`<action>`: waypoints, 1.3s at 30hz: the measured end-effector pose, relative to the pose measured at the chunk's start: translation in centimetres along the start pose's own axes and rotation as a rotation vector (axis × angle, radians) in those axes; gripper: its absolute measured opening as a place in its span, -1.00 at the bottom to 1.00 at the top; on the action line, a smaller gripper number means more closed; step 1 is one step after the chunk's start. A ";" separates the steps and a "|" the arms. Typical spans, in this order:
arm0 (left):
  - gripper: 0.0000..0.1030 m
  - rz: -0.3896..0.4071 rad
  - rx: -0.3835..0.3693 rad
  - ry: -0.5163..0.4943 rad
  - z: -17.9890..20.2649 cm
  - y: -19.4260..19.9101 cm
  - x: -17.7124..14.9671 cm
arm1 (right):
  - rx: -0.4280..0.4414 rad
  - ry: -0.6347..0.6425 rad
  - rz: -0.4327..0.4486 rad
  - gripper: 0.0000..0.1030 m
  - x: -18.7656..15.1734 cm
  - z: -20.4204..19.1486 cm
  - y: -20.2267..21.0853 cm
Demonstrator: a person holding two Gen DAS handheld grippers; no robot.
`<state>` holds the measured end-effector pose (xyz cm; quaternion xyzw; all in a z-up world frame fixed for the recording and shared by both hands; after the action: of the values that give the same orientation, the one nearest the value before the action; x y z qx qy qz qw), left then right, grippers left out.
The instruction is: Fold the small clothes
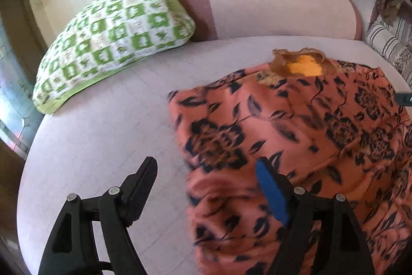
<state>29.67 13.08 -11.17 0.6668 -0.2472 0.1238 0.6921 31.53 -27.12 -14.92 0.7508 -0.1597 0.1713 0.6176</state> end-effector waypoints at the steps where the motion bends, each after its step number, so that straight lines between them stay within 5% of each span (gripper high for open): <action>1: 0.54 0.009 0.010 0.022 -0.7 0.4 -0.5 | 0.043 -0.012 -0.016 0.71 0.0 -0.7 0.2; 5: 0.54 0.047 -0.002 0.155 -2.8 1.1 -2.3 | 0.380 -0.168 -0.135 0.71 -1.7 -5.8 0.6; 8: 0.54 0.012 -0.017 0.204 -3.4 -0.4 -3.3 | 0.556 -0.262 -0.219 0.71 -2.8 -9.8 -0.4; 15: 0.54 0.041 -0.080 0.300 -4.4 -0.8 -4.2 | 0.702 -0.294 -0.238 0.71 -1.1 -17.3 -2.1; 17: 0.54 0.061 -0.107 0.336 -4.7 -0.5 -3.9 | 0.695 -0.266 -0.241 0.71 -0.7 -18.9 -3.4; 19: 0.55 0.058 -0.126 0.346 -4.8 -0.6 -3.7 | 0.545 -0.231 -0.310 0.70 -2.0 -18.7 -7.2; 20: 0.55 0.022 -0.130 0.342 -4.8 -1.4 -3.9 | 0.544 -0.242 -0.316 0.70 -2.0 -18.7 -7.8; 21: 0.55 -0.034 -0.122 0.336 -4.9 -2.6 -4.6 | 0.565 -0.257 -0.293 0.70 -2.0 -18.5 -7.5; 24: 0.56 -0.025 -0.087 0.294 -4.4 -2.5 -4.4 | 0.540 -0.181 -0.236 0.70 -1.6 -17.9 -4.6; 27: 0.56 0.011 -0.118 0.326 -4.4 -1.5 -4.1 | 0.409 -0.122 -0.123 0.70 -0.6 -13.6 -2.1; 29: 0.56 0.063 -0.109 0.322 -4.6 -0.3 -3.4 | 0.242 -0.127 -0.040 0.70 0.5 -8.2 -1.0; 32: 0.56 0.149 -0.123 0.322 -5.0 1.9 -1.3 | 0.084 -0.166 -0.008 0.70 2.0 -2.3 -0.8; 36: 0.56 0.144 -0.209 0.259 -3.5 0.8 1.6 | 0.244 -0.219 -0.035 0.70 3.5 -0.5 -0.8; 38: 0.56 0.019 -0.178 0.273 -3.5 -2.7 0.8 | 0.418 -0.221 -0.113 0.70 3.5 -2.3 -2.2; 39: 0.55 -0.047 -0.126 0.290 -4.0 -4.5 -0.2 | 0.430 -0.225 -0.123 0.71 3.2 -2.2 -2.8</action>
<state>32.46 16.68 -15.10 0.6027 -0.1364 0.1866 0.7638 35.50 -24.56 -15.54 0.8876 -0.1415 0.0786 0.4312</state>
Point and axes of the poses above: each gripper's, at about its wrist camera, not at the fingertips, and y roughly against the way its jaws point, z to its right, x to its top, the point moved 7 cm from there along -y, roughly the way its jaws point, and after that the axes turned 6 degrees about -x, right-handed, at the moved point
